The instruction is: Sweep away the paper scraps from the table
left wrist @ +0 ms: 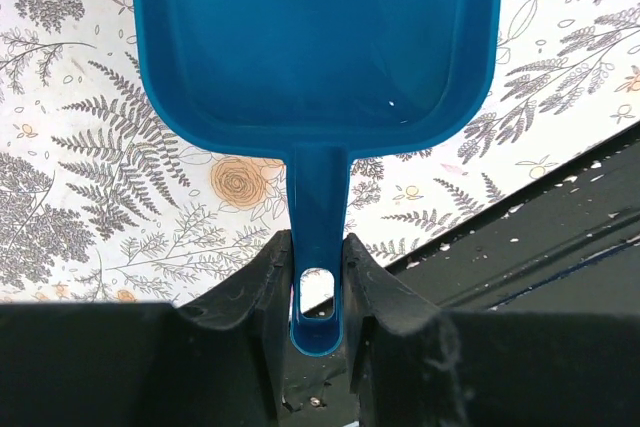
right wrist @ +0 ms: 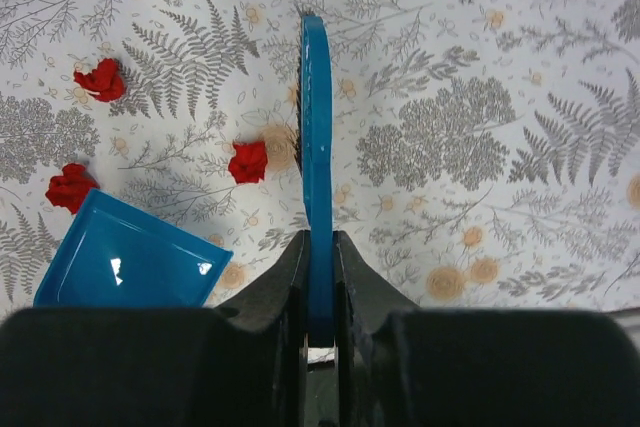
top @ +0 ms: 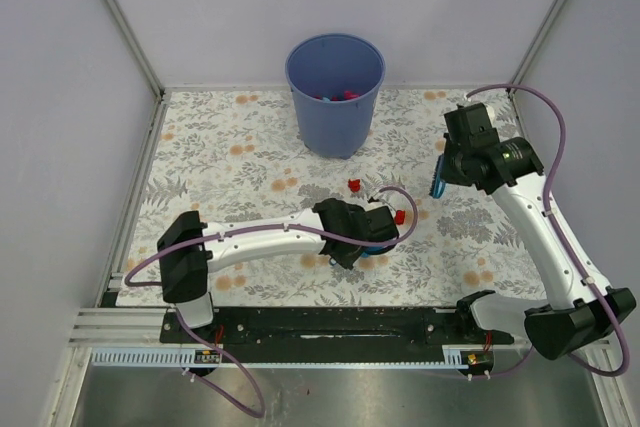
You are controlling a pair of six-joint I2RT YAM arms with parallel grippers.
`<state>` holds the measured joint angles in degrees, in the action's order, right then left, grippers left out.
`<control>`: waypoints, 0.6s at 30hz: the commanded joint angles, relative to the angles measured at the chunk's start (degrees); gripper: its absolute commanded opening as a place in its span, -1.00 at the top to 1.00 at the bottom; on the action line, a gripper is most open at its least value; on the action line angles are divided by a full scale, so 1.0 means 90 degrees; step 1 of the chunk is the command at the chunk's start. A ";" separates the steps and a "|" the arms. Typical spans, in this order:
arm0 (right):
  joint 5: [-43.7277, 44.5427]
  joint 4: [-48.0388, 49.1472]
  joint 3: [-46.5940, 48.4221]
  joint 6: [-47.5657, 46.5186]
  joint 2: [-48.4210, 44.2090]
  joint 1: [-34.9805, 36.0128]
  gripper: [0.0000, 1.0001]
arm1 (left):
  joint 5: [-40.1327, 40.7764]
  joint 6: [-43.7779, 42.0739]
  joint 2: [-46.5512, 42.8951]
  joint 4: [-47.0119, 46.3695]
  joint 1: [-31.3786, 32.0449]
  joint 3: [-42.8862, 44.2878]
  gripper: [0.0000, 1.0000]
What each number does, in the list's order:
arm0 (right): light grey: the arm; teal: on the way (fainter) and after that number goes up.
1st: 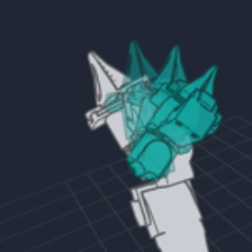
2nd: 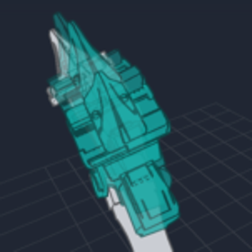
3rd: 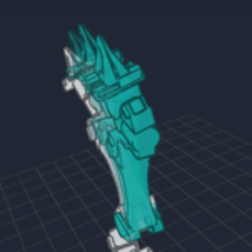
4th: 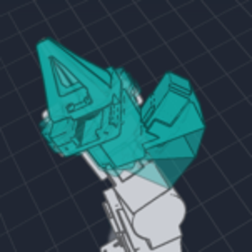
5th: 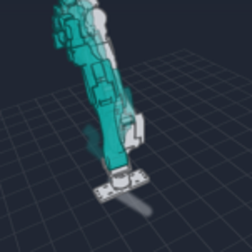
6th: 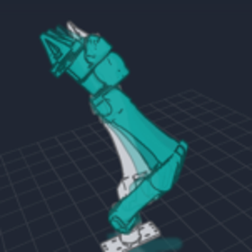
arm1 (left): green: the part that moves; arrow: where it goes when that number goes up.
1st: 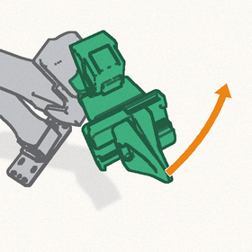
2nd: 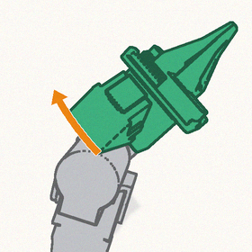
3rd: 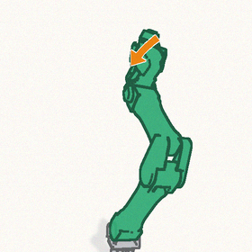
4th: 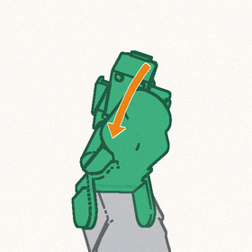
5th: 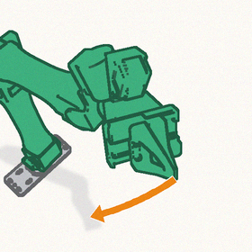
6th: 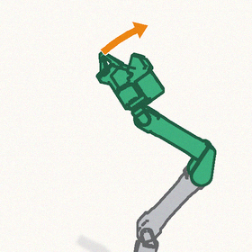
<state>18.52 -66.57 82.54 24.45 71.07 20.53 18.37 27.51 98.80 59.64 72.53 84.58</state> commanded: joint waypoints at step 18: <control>-0.0769 0.2552 -0.1437 -0.1554 -0.0738 -0.0026 1.00 | -0.1102 -0.0370 -0.0072 -0.1666 -0.0197 -0.0726 1.00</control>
<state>12.93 -47.51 69.71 11.57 65.17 20.53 13.56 25.69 99.09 49.25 71.77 78.52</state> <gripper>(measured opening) 0.171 0.267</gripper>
